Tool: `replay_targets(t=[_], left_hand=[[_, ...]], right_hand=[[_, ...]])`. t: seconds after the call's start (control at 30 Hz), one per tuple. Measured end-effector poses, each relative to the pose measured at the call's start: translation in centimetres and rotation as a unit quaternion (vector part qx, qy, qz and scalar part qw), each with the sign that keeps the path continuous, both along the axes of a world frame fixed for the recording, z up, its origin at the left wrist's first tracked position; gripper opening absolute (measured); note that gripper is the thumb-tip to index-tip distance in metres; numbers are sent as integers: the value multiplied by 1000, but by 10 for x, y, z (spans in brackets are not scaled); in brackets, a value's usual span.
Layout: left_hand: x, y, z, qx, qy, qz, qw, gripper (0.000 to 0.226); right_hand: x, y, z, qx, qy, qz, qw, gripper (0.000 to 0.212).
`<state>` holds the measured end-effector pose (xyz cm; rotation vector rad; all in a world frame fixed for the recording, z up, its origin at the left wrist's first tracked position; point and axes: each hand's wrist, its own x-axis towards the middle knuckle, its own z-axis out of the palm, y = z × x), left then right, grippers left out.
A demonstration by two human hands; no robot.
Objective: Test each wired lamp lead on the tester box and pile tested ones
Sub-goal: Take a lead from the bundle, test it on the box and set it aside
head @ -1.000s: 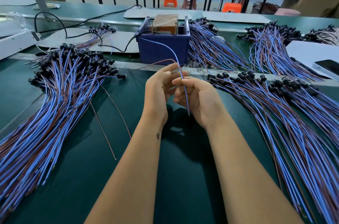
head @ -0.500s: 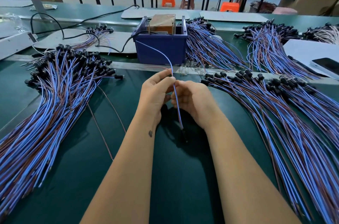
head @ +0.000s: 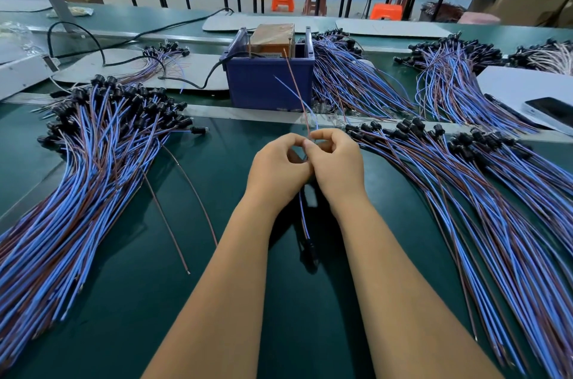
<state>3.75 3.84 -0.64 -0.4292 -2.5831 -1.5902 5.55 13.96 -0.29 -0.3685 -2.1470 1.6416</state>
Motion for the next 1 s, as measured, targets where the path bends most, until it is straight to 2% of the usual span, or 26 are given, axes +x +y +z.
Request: replay_targets(t=[0.1,0.2,0.4,0.5,0.57,0.63,0.7,0.77,0.83,1.0], left_hand=[[1,0,2,28,-18,-7,999,17],[4,0,8,95,-72,7,993,18],[-3,1,28,231,-229,25,945,31],[-3,-1,23,239,-202,30,949,31],[-3,-2,18,274,-181,37,944,30],[-7,-3,16,337,-207,59,917,33],[-10,-5,16,430,-243,68,866,31],[-10,-7,18,508,-264,68,817,18],[-8,-11,18,527,-281,72,799,15],[-9,-17,19,529,-326,29,783,11]], right_hand=[[0,0,1,-10,9,-3,1000,9],[1,2,3,-62,29,15,998,11],[5,-10,6,-102,19,129,986,21],[5,-13,6,-100,9,140,985,19],[5,-11,6,-93,3,132,987,14],[5,-10,7,-105,3,130,986,13],[5,-11,8,-118,6,127,985,13],[6,-11,9,-128,12,118,985,16],[6,-11,9,-136,16,103,985,19],[5,-9,9,-171,18,97,980,18]])
